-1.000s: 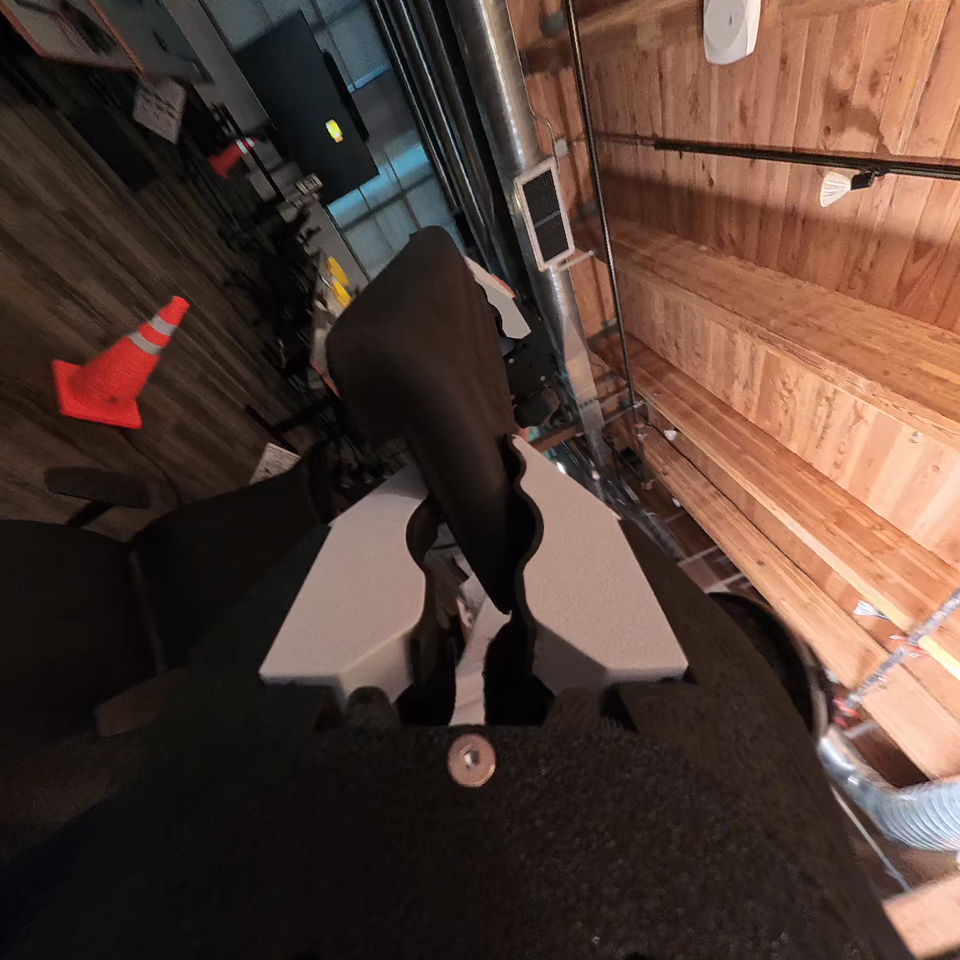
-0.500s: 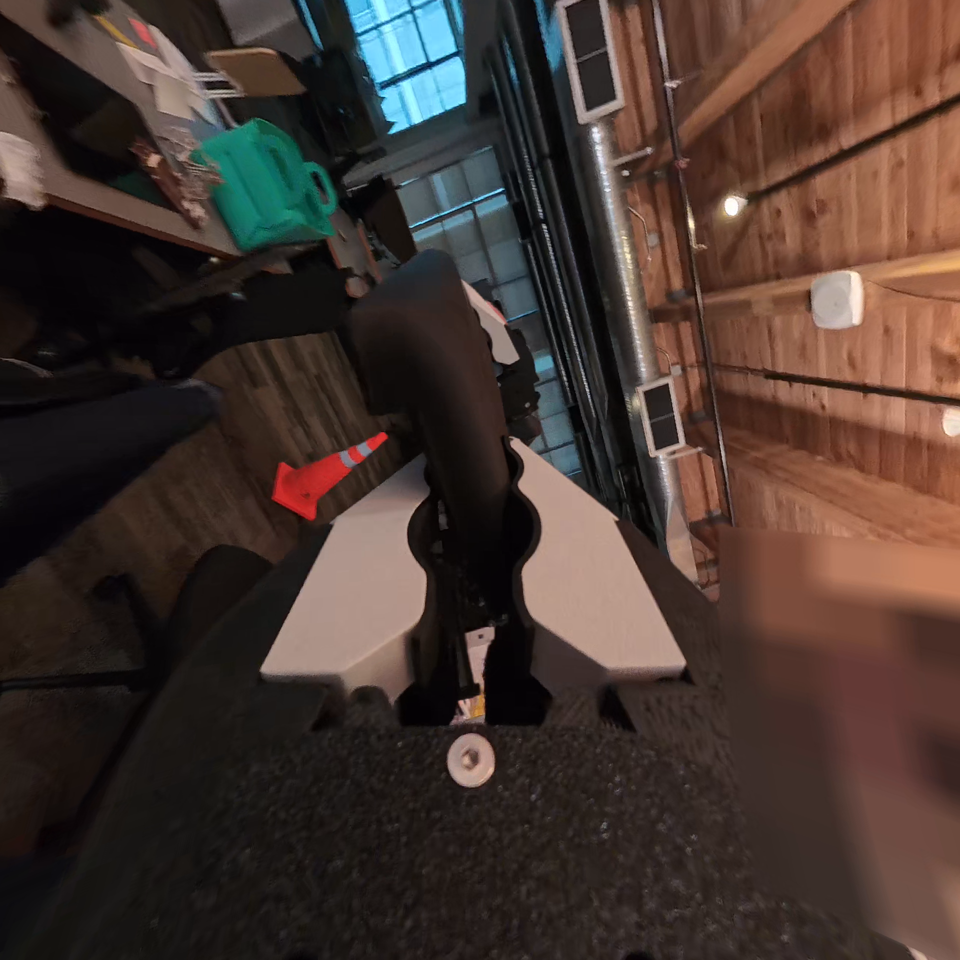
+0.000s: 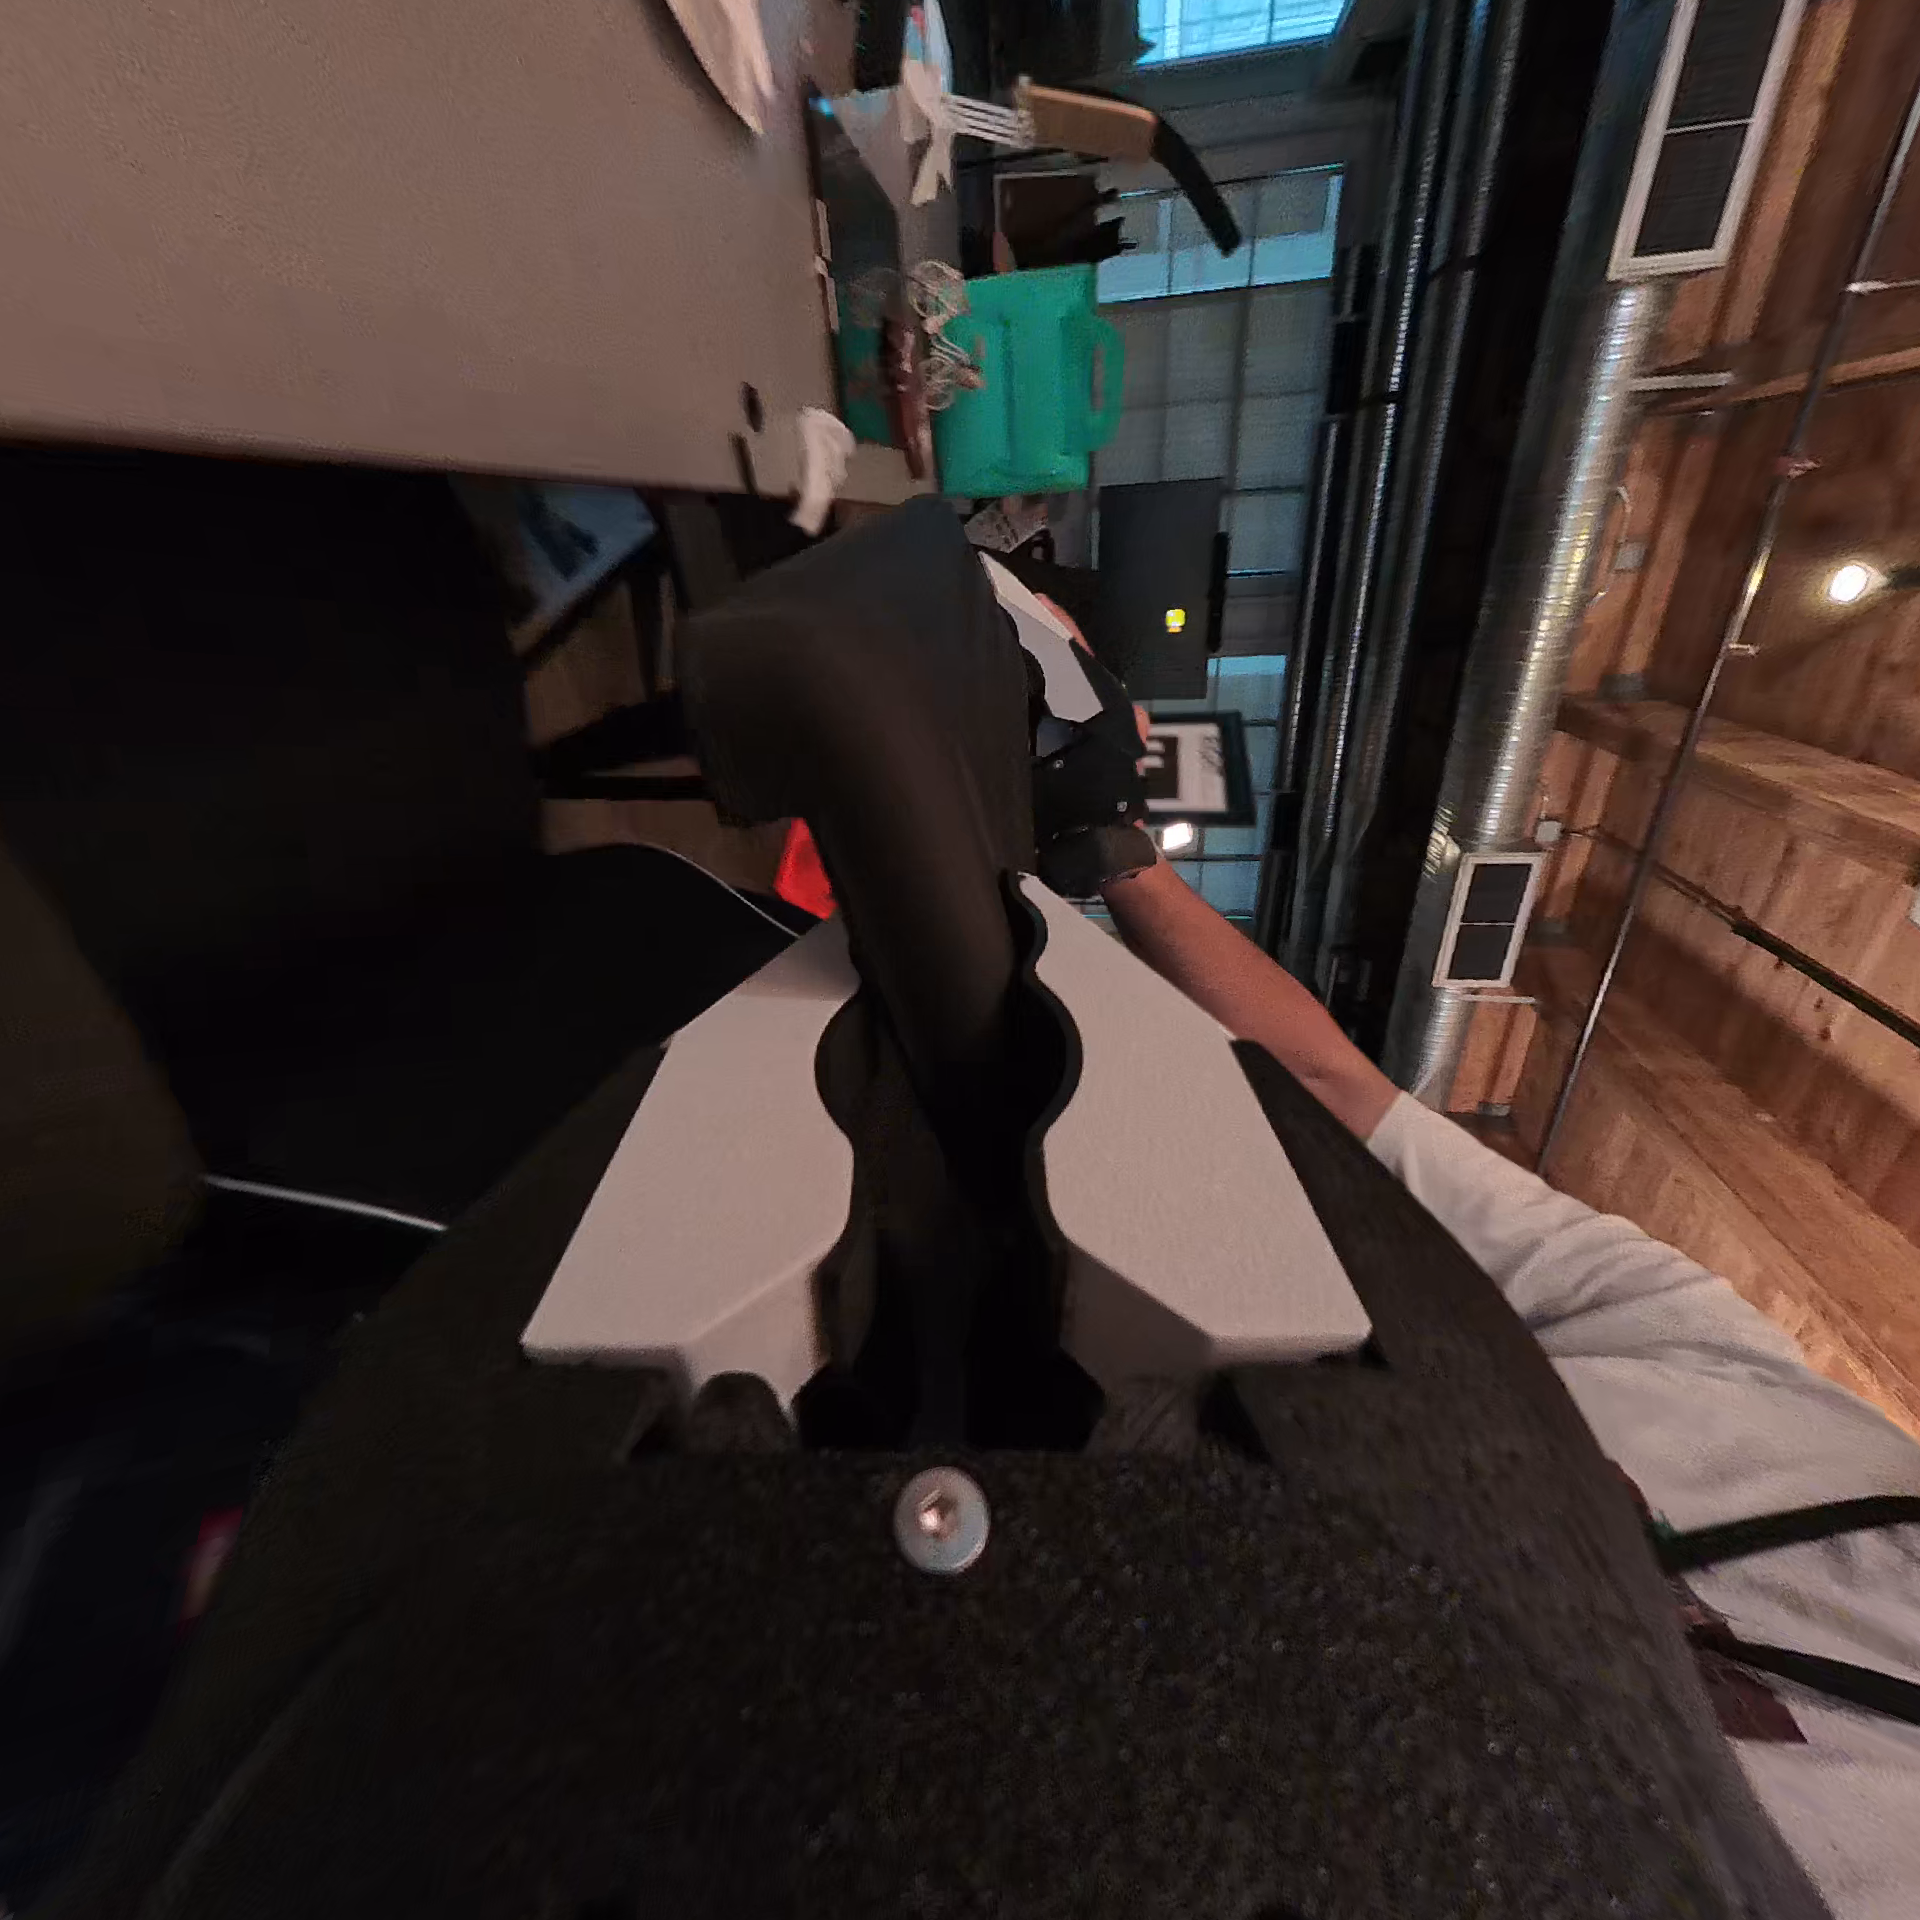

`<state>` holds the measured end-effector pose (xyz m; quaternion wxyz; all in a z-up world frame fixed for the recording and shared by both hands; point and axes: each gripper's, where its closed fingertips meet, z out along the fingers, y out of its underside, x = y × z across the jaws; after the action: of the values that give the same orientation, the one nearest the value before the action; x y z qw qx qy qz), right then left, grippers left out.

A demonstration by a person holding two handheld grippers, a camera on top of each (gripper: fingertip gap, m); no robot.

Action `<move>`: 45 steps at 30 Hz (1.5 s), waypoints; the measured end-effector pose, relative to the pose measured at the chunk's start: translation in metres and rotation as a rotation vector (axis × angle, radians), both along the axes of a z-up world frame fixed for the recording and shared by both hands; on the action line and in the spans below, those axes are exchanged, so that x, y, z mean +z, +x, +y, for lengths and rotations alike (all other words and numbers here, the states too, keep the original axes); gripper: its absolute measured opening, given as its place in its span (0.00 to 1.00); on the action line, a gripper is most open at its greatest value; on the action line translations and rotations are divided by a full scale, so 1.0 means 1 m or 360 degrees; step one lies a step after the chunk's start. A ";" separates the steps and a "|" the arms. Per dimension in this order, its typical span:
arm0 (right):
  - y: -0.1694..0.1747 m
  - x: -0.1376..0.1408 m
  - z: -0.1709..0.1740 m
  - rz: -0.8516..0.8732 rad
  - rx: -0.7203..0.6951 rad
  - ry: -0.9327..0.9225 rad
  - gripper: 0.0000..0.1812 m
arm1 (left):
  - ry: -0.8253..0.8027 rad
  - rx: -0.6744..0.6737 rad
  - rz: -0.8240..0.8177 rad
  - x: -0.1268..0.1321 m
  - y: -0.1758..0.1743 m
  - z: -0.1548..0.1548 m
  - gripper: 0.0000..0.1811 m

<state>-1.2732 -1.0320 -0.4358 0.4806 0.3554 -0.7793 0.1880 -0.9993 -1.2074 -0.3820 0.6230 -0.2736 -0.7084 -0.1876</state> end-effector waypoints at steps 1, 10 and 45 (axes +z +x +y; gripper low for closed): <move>-0.017 -0.020 -0.021 0.0023 -0.0004 0.0009 0.13 | -0.0018 -0.0014 -0.0007 -0.019 -0.017 -0.022 0.12; -0.094 -0.185 -0.136 0.0020 -0.0128 0.0109 0.20 | -0.0213 -0.0117 -0.0037 -0.158 -0.118 -0.158 0.12; 0.291 0.129 0.018 -0.2191 0.0232 -0.0168 0.28 | -0.2118 0.1352 -0.0151 0.167 0.177 0.131 0.38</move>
<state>-0.9818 -1.0144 -0.3071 -0.1203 0.1828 -0.8708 0.4402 -0.8224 -1.0764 -0.2147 0.3158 -0.2867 -0.7415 0.5179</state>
